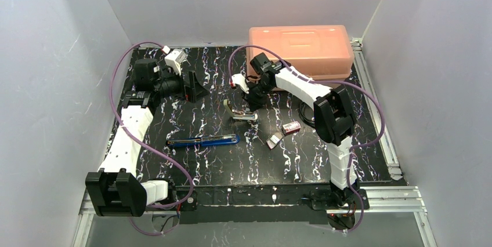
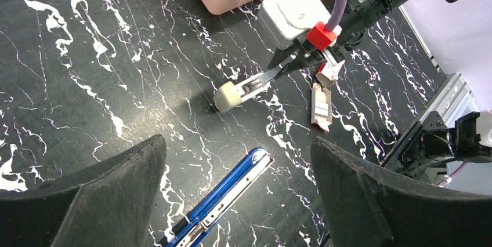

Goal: Load the staples into the stapler

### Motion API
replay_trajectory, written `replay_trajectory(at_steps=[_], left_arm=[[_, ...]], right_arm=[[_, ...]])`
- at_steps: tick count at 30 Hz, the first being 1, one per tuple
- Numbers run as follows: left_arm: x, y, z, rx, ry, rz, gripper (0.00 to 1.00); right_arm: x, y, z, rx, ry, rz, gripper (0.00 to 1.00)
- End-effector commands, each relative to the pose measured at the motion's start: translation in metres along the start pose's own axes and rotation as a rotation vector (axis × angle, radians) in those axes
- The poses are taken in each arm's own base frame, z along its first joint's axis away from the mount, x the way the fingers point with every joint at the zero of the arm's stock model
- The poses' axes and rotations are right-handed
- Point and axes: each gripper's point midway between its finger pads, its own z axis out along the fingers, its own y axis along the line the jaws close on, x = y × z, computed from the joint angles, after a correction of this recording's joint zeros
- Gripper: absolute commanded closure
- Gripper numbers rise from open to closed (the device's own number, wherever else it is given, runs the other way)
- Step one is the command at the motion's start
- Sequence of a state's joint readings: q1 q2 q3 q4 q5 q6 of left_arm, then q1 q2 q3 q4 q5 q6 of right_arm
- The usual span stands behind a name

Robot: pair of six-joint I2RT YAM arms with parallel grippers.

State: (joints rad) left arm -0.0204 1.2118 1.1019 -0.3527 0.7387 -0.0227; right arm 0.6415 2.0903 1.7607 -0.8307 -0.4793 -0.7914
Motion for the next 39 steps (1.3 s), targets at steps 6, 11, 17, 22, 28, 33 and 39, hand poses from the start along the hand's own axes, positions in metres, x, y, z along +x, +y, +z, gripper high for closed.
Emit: replay_trajectory(at_steps=[6, 11, 17, 22, 28, 33, 39], left_arm=[[0.001, -0.003, -0.006, -0.002, -0.015, 0.010, 0.07], [0.002, -0.003, -0.006, -0.001, -0.012, 0.008, 0.07], [0.003, -0.003, -0.006, -0.001, -0.010, 0.007, 0.07], [0.002, -0.003, -0.006, -0.001, -0.010, 0.008, 0.07], [0.005, -0.001, -0.005, -0.004, -0.007, 0.008, 0.07], [0.005, -0.001, -0.006, -0.006, -0.008, 0.012, 0.07], [0.006, -0.002, -0.005, -0.002, -0.007, 0.008, 0.07]], right_arm=[[-0.001, -0.008, 0.014, 0.037, 0.012, 0.046, 0.94], [0.002, -0.010, 0.019, 0.040, 0.025, 0.051, 0.94], [0.003, -0.011, 0.020, 0.045, 0.031, 0.051, 0.95], [0.003, -0.009, 0.019, 0.040, 0.029, 0.052, 0.95], [-0.007, -0.008, 0.013, 0.067, -0.024, 0.058, 0.95], [-0.016, -0.007, 0.004, 0.092, -0.061, 0.060, 0.96], [-0.022, -0.003, -0.004, 0.100, -0.083, 0.059, 0.96]])
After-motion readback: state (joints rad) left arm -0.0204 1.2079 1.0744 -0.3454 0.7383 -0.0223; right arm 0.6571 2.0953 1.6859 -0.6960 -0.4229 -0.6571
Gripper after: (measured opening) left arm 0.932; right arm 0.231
